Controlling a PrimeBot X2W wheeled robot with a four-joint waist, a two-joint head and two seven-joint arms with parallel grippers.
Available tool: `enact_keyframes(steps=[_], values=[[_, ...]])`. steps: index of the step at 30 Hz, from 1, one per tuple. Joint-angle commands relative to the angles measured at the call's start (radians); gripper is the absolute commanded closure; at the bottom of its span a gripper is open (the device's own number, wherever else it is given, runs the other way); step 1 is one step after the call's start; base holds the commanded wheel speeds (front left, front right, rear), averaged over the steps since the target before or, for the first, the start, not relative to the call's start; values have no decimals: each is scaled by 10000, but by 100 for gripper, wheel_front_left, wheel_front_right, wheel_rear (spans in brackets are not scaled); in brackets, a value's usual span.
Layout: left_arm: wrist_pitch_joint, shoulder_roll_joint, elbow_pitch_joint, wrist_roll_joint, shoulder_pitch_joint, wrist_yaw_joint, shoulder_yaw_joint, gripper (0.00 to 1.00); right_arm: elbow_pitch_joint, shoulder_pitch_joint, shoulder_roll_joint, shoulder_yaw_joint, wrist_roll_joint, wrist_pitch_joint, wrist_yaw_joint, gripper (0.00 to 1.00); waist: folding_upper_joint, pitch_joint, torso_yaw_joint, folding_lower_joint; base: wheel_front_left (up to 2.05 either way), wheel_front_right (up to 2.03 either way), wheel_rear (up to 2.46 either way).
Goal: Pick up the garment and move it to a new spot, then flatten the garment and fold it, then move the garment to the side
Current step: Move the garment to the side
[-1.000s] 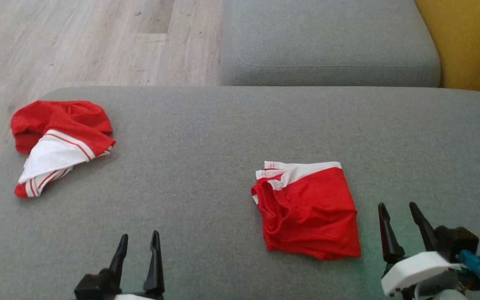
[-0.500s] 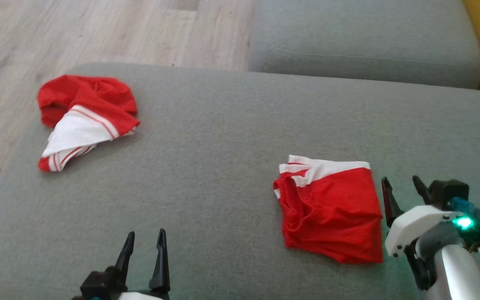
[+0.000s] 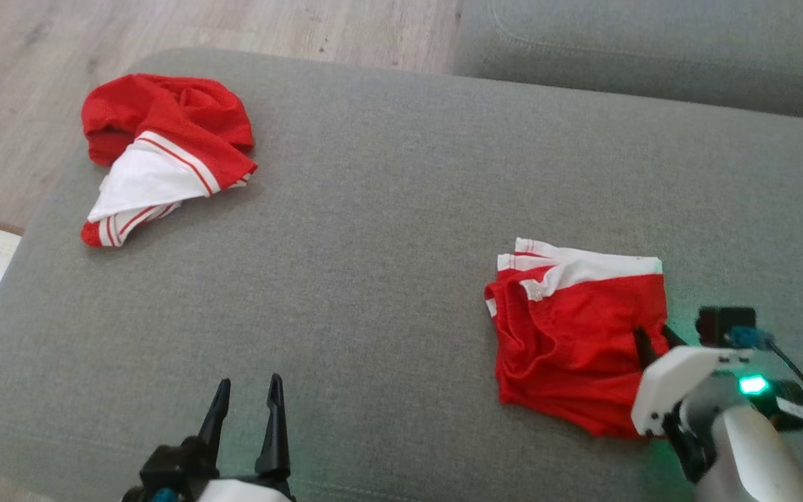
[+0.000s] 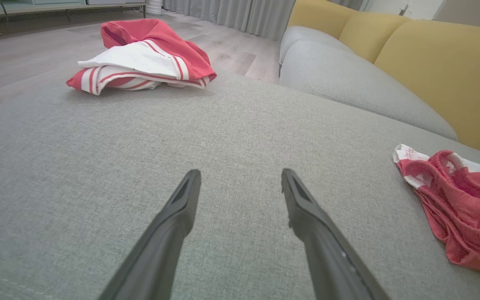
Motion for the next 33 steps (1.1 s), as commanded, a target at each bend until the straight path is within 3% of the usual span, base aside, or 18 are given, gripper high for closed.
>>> enact_keyframes(steps=[1, 2, 3, 10, 24, 28, 33], values=[[-111, 12, -226, 105, -564, -53, 355, 0, -122, -494, -51, 374, 64, 63, 65, 75, -1, 135, -125, -1, 0, 0, 0], [-114, 4, -233, 126, -592, -59, 371, 0, -59, -592, -51, 434, 115, 55, 65, 92, -1, 202, -194, -1, 0, 0, 0], [-117, -1, -244, 149, -621, -65, 384, 0, 1, -698, -51, 503, 186, 47, 65, 100, -1, 276, -281, -1, 0, 0, 0], [-129, 75, -497, 348, -862, -54, 559, 0, -1, -1747, -51, 507, 120, -507, 65, 100, -1, 1013, -1439, -1, 0, 0, 0], [109, 378, -1258, 900, -1937, -82, 452, 0, -991, -3035, -102, -848, -901, -894, 65, 100, -1, 2423, -4844, -1, 0, 0, 0], [314, 464, -1418, 1053, -2276, -71, 357, 0, -991, -3254, -86, -854, -922, -950, 65, 100, -1, 2684, -5323, -1, 0, 0, 0], [493, 571, -1620, 1154, -2469, -27, 298, 0, -811, -3764, -89, -736, -1011, -1035, 65, 100, -1, 2884, -5326, -1, 0, 0, 0]])
